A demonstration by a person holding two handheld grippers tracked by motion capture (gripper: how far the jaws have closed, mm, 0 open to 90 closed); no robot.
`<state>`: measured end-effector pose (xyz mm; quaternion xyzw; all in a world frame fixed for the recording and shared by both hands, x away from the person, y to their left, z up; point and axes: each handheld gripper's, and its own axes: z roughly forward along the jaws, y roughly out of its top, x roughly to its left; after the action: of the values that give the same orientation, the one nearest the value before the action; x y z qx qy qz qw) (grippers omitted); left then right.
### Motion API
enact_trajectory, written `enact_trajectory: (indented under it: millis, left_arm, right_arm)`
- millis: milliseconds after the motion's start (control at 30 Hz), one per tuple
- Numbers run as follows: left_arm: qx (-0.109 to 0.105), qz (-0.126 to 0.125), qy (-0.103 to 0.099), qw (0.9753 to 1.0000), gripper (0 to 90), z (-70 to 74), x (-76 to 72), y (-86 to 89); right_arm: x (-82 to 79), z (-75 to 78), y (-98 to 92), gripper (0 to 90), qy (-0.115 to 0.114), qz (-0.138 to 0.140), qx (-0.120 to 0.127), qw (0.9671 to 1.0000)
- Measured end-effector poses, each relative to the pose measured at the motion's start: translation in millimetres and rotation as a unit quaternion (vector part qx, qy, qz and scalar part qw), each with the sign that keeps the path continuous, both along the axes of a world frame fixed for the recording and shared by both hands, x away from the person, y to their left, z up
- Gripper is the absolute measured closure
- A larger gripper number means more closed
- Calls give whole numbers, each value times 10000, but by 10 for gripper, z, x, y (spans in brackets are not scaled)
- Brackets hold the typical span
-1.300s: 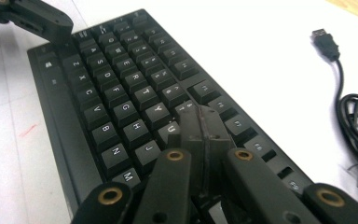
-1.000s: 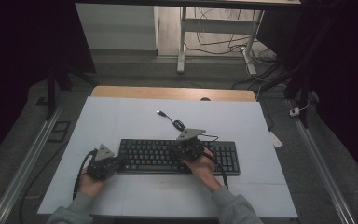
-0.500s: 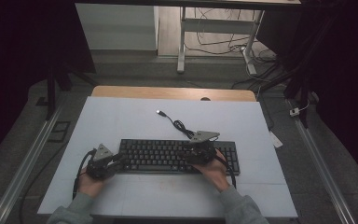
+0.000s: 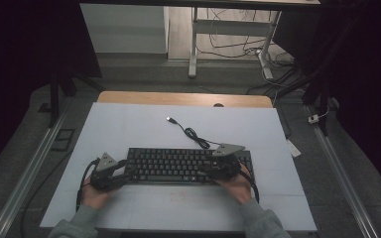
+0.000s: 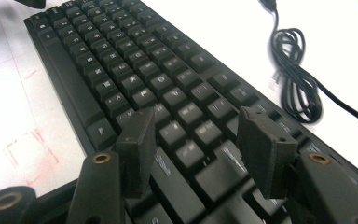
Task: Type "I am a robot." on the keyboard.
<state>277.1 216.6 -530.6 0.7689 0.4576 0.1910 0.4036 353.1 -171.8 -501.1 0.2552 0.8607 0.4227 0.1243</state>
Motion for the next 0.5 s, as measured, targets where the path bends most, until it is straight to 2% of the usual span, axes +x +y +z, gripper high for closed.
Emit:
enact_trajectory:
  millis: [333, 500]
  left_arm:
    - [81, -158, 104, 9998, 409, 23, 3, -19]
    - [105, -440, 163, 9988, 388, 131, 12, -34]
  right_arm:
    - [-62, 1, -158, 471, -41, -100, 25, 9999]
    - [-72, 2, -168, 471, -57, -120, 27, 9999]
